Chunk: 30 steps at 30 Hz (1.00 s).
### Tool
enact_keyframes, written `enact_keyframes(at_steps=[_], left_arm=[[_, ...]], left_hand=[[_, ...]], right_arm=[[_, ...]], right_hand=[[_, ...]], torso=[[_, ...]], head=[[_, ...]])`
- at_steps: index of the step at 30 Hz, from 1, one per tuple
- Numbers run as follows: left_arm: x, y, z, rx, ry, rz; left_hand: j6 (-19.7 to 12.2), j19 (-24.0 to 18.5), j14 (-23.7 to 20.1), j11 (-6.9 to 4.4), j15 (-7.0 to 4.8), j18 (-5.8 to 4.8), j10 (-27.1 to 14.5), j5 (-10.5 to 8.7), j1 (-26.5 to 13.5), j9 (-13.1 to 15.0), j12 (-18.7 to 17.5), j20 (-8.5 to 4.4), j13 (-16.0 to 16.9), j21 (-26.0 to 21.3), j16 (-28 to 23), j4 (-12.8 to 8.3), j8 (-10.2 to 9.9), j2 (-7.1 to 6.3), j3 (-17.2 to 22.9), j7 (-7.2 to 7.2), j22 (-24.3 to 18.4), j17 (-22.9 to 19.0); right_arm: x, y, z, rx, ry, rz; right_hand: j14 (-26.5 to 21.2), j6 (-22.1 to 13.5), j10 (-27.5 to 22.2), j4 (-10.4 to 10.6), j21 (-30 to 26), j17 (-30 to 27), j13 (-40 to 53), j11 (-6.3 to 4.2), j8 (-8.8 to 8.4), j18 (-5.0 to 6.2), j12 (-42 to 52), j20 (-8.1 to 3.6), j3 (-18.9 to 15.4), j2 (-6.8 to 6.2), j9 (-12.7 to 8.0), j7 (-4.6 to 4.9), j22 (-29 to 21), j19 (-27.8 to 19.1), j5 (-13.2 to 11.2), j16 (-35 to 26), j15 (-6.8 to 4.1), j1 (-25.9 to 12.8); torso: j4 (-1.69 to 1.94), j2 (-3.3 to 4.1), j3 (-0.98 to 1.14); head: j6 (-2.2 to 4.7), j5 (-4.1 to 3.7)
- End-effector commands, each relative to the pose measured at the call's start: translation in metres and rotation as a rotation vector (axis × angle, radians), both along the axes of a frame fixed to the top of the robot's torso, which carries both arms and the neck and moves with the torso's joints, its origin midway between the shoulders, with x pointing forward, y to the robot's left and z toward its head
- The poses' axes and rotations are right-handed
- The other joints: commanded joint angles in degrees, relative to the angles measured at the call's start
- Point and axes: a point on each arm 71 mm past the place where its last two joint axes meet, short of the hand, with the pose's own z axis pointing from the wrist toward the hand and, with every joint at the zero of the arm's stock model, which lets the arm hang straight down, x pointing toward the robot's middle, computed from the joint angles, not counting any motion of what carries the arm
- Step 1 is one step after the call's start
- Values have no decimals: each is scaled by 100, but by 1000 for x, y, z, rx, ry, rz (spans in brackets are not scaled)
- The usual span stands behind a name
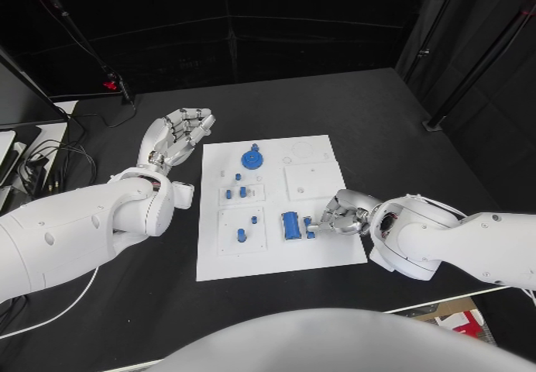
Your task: Assemble the parts on the task board
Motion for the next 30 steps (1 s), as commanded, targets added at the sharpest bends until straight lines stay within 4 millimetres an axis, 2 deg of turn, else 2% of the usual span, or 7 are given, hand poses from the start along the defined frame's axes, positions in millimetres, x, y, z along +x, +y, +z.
enact_keyframes(at_steps=[1,9,21,30], left_arm=[[0,-1,3,-11,-30,-14],[-1,-1,2,-11,-28,-14],[-1,-1,2,-11,-28,-14],[-1,-1,2,-11,-27,-14]], left_hand=[[-31,-11,-41,4,-3,-52,-50,34,12,-7,22,-4,-9,30,25,-8,34,50,-30,671,-8,-5],[-33,-13,-42,4,-3,-52,-51,40,20,-8,25,-4,-9,30,28,-8,36,57,-29,671,-12,-9],[-33,-13,-42,4,-3,-52,-51,40,20,-8,25,-4,-9,30,28,-8,36,57,-29,671,-12,-9],[-33,-13,-42,4,-3,-52,-51,40,20,-8,25,-4,-9,30,28,-8,36,57,-29,671,-12,-9]], right_arm=[[-1,2,1,24,-2,25],[1,5,-2,17,15,39],[4,7,-4,4,8,42],[7,7,-7,-40,15,51]], right_hand=[[617,-42,586,-21,19,1510,1506,-52,89,-42,14,-19,-49,-7,46,-27,1509,618,-25,14,-38,136],[617,-110,586,-61,19,1510,1506,-80,283,-42,14,-43,-53,10,149,-53,1509,618,-22,14,-59,472],[617,-134,586,-49,19,1510,1506,-82,333,-42,14,-46,-71,8,175,-54,1509,618,-22,14,-60,522],[617,-168,586,-75,19,1510,1506,-100,433,-42,14,-52,-35,69,225,-77,1509,618,-18,14,-66,705]], torso=[[-7,-3,3],[4,2,7],[0,1,-1],[5,-1,2]], head=[[0,-9],[0,-29],[0,-20],[0,-36]])
